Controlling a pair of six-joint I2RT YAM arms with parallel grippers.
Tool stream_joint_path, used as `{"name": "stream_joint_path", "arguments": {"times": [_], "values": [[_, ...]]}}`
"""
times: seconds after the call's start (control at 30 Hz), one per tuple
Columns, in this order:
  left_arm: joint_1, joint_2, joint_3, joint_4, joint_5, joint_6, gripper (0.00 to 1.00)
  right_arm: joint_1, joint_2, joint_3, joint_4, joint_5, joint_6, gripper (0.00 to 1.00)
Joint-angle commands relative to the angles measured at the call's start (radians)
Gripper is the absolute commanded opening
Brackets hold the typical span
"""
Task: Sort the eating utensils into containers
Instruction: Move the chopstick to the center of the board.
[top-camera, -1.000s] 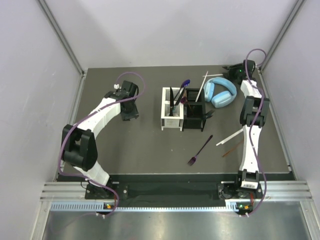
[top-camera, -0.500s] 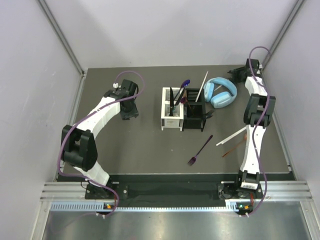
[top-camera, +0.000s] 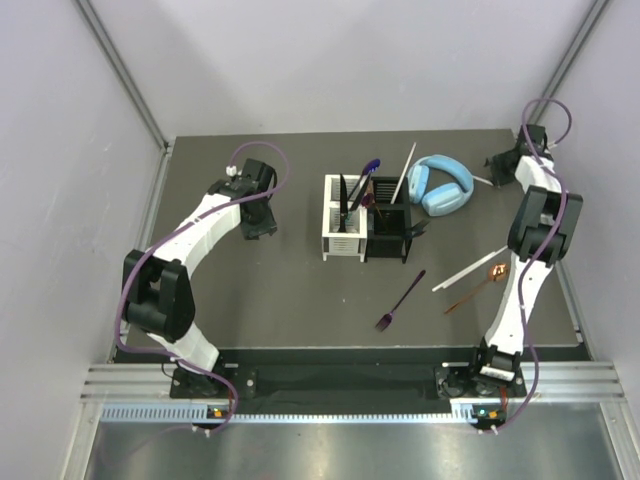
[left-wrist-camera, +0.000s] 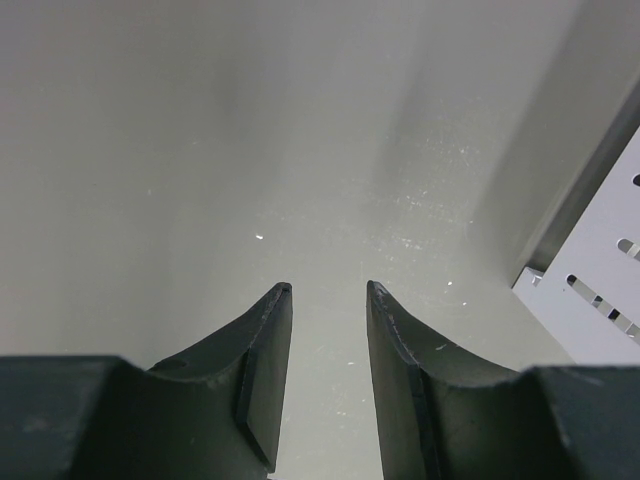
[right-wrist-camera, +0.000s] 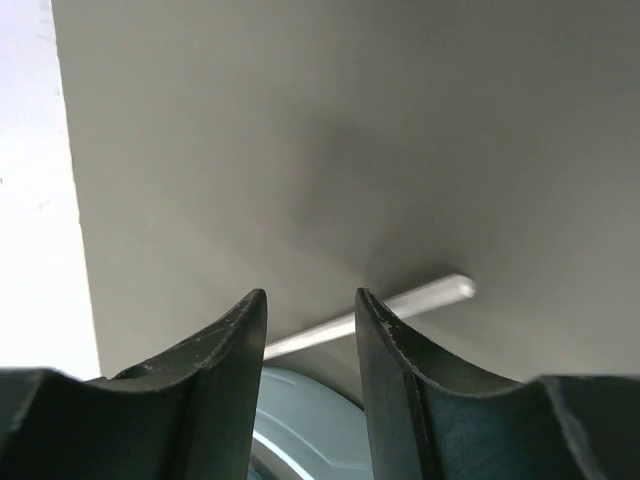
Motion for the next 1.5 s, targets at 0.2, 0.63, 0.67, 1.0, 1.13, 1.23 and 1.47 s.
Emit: {"name": "stream_joint_path", "arguments": {"times": [0.2, 0.63, 0.67, 1.0, 1.13, 1.23, 1.47], "values": [[0.006, -0.007, 0.013, 0.038, -0.005, 0.026, 0.41, 0.012, -0.259, -0.198, -0.073, 0.016, -0.216, 0.42], [0.006, -0.039, -0.055, 0.057, 0.0, 0.035, 0.4, -0.018, -0.033, 0.406, -0.331, -0.125, -0.362, 0.49], [0.006, -0.041, -0.058, 0.058, -0.001, 0.034, 0.4, -0.037, -0.004, 0.395, -0.32, -0.166, -0.305, 0.49], [0.006, -0.01, -0.035, 0.049, 0.001, 0.02, 0.4, -0.017, 0.058, 0.208, -0.11, -0.301, -0.193, 0.48], [0.006, -0.009, -0.039, 0.048, -0.005, 0.015, 0.4, -0.012, 0.058, 0.161, -0.09, -0.306, -0.201, 0.48], [0.006, -0.009, -0.05, 0.049, -0.004, 0.014, 0.4, -0.012, 0.07, 0.141, -0.088, -0.308, -0.201, 0.48], [0.006, 0.005, -0.042, 0.049, -0.004, 0.021, 0.4, -0.012, 0.023, 0.056, -0.042, -0.327, -0.207, 0.47]]}}
